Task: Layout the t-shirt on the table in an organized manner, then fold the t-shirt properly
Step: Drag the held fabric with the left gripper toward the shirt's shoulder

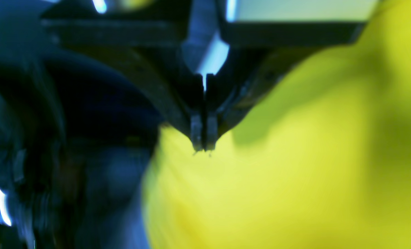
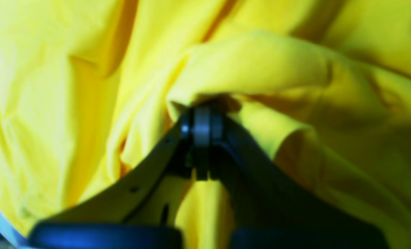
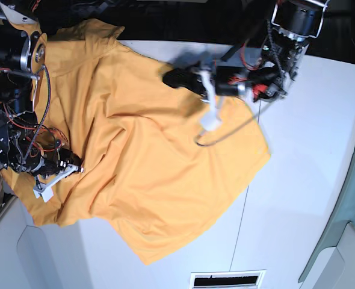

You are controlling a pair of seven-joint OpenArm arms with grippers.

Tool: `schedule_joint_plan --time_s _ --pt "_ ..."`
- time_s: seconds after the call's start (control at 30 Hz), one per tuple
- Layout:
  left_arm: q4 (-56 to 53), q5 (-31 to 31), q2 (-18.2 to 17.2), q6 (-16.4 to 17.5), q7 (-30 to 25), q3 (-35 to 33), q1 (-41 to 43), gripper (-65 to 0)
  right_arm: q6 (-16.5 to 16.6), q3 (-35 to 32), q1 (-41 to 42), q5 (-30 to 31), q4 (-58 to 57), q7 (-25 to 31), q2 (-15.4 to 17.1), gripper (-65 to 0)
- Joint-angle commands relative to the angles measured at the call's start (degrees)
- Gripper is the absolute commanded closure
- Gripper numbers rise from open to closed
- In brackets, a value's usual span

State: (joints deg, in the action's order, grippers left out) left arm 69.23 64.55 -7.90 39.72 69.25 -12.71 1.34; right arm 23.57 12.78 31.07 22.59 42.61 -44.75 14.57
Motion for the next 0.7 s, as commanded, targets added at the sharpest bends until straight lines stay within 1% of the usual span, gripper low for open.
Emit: schedule_joint_plan --time_s 0.0,0.07,0.17,0.3,0.4,0.47,0.57,0.67 --pt "3.13 0.72 -2.56 0.28 -0.61 1.05 -2.16 0.0 0.26 0.13 1.77 0.74 1.97 0.13 0.98 0.0" --pt "7.13 0.44 -3.89 0.28 0.04 1.05 -2.69 0.0 0.66 0.13 1.75 2.40 3.87 -2.58 1.01 0.0" --pt "10.99 -0.35 -7.10 0.28 0.00 1.05 -3.26 0.0 0.85 0.13 1.40 5.70 7.72 -7.48 0.96 0.0" --pt "13.46 -1.99 -11.02 0.28 -0.02 1.05 -6.29 0.0 0.83 0.13 1.44 6.29 11.78 -8.24 1.05 0.0" --pt "14.88 -5.07 -13.11 0.28 -0.70 1.05 -8.33 0.0 0.83 0.13 0.37 6.38 14.60 -9.92 1.84 0.0" --pt "15.10 -10.80 -14.40 0.28 -2.73 1.05 -8.98 0.0 0.83 0.13 -1.60 6.38 16.83 -11.65 2.49 0.0" --pt "15.08 -21.97 -16.61 0.28 -9.18 1.05 -9.84 0.0 0.83 0.13 -5.44 6.34 20.26 -12.37 2.78 0.0" --pt "15.06 -30.18 -18.01 0.26 -14.80 1.05 -10.88 0.0 0.79 0.13 -10.10 6.56 23.32 -12.26 2.73 0.0"
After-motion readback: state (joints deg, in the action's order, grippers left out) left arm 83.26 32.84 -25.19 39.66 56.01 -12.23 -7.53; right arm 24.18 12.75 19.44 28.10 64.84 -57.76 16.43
